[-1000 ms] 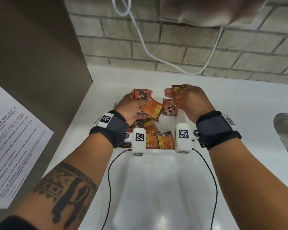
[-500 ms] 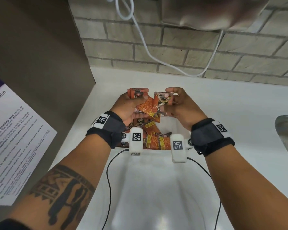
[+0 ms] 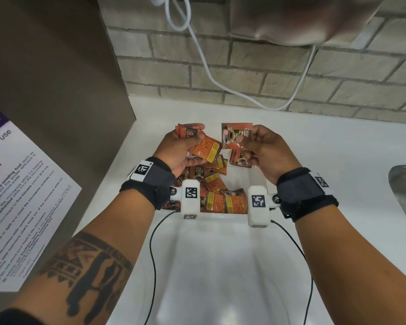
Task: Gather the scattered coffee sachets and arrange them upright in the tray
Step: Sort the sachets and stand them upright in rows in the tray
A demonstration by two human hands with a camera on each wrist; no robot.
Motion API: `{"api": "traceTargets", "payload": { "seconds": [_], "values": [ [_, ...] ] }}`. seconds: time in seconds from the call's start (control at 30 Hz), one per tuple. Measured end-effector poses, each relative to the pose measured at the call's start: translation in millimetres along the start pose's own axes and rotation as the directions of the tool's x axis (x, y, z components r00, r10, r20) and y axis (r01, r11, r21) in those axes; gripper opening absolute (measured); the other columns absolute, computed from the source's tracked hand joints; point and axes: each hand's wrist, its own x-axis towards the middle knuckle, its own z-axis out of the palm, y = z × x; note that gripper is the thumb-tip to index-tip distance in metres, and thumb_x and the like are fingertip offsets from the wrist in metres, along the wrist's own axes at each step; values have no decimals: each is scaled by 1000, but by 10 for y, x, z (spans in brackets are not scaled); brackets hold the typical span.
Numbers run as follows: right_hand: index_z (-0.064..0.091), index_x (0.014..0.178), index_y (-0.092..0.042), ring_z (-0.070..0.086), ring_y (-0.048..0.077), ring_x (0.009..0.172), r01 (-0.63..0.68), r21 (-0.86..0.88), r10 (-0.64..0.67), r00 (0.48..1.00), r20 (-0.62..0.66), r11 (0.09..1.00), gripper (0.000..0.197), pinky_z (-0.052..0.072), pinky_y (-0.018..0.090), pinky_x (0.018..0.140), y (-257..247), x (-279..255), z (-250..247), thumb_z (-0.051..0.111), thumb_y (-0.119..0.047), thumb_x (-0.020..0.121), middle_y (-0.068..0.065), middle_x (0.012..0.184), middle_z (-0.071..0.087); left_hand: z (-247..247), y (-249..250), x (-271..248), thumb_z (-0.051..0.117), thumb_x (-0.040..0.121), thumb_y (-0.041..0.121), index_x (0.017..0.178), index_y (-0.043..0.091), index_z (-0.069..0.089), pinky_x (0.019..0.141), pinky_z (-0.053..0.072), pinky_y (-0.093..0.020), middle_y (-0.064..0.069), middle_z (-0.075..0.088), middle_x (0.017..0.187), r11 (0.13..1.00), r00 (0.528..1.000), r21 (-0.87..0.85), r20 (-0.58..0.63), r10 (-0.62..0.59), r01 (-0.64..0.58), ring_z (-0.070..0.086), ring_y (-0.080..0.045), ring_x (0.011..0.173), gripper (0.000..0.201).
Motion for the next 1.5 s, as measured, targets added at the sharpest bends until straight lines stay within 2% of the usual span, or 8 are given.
{"api": "traceTargets", "payload": {
  "seconds": [0.2,0.3,0.5,0.63,0.8,1.07,1.27,1.5],
  "values": [
    [58,85,-1,65,29,85,20,332,4,997,-72,943,9,51,37,77,-50,58,11,49,0,85,21,89,66,17,32,-7,63,97,12,126,14,65,71,62,-40,-10,67,113,999,1000,-44,-4,-16,16,69,-27,96,30],
    [59,83,-6,71,36,92,35,422,-8,998,-65,906,18,52,43,85,-96,54,36,48,7,91,13,88,71,25,50,-20,62,97,13,127,13,65,66,60,-38,-11,66,115,997,1000,-74,-3,-20,20,69,-28,98,30],
    [45,106,-12,73,29,86,-95,240,114,991,-64,966,21,45,35,68,-20,10,148,46,5,93,12,96,75,62,74,-38,57,100,15,124,13,65,62,59,-37,-18,65,121,981,1000,-192,-7,-22,20,68,-33,99,25],
    [58,121,-15,58,13,63,-121,87,117,992,46,989,23,43,26,58,17,-15,264,61,-13,98,4,77,65,132,67,-42,57,100,16,123,14,65,62,60,-36,-14,66,113,984,1000,-175,19,-9,13,70,-28,89,24],
    [71,93,-20,54,21,65,44,-82,-46,999,-20,996,11,45,28,58,-74,30,208,72,-10,90,9,72,61,156,100,-69,59,99,26,126,13,63,69,61,-38,-10,72,104,989,997,-140,66,-37,46,70,-27,91,30],
    [67,92,-11,57,14,65,329,-177,-338,941,-23,927,7,49,24,63,-108,85,156,69,-4,90,7,79,64,178,144,-61,52,87,68,121,6,61,66,59,-38,-17,67,95,947,972,-232,134,-193,220,64,-27,75,71],
    [65,85,-13,64,41,78,380,-249,-388,921,19,891,30,55,51,57,-9,78,162,48,11,93,4,84,70,191,156,-128,64,93,26,111,5,65,55,60,-30,-16,69,100,951,970,-239,190,-151,195,71,-25,79,28],
    [65,116,-11,70,26,86,29,92,-22,997,-75,995,23,58,31,62,-23,16,267,52,-25,103,12,100,72,231,140,-88,61,97,13,122,9,63,65,63,-40,-12,69,104,982,994,-190,100,32,-13,73,-24,85,25]
  ]
}}
